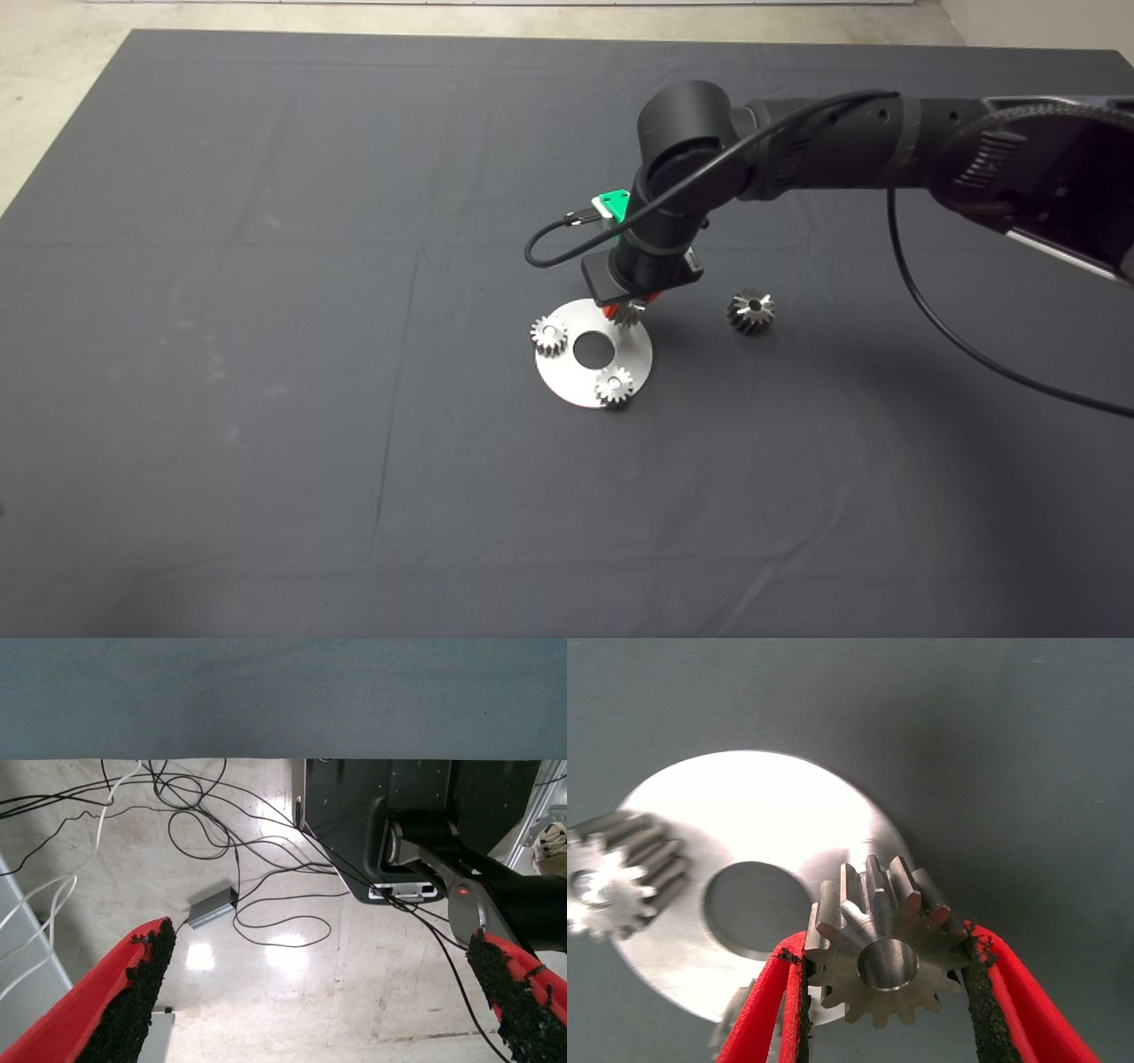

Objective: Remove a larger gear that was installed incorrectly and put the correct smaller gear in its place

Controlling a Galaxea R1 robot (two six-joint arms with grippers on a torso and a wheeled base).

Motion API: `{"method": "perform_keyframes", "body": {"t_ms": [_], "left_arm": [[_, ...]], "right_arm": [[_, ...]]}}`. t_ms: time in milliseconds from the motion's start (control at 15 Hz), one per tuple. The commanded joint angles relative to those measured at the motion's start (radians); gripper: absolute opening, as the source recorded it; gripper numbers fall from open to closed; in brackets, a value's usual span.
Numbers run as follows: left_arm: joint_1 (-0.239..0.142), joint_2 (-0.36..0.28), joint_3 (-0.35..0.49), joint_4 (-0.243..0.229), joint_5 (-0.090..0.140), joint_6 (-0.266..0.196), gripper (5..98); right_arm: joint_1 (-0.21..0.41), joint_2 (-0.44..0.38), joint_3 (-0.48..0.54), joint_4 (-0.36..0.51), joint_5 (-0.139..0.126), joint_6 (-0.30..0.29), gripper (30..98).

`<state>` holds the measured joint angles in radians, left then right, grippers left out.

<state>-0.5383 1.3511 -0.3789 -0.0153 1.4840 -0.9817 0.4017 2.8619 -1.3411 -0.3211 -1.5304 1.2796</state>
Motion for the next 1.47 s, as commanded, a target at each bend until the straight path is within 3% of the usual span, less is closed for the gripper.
{"method": "perform_keyframes", "body": {"t_ms": [0, 1400], "left_arm": [[0.001, -0.005, 0.011, 0.003, 0.005, 0.006, 84.3], [0.001, -0.014, 0.010, 0.032, 0.005, 0.006, 84.3]], "right_arm": [[0.032, -0.034, 0.010, 0.020, -0.106, -0.005, 35.3], [0.016, 0.034, -0.015, -0.038, -0.106, -0.006, 35.1]]}}
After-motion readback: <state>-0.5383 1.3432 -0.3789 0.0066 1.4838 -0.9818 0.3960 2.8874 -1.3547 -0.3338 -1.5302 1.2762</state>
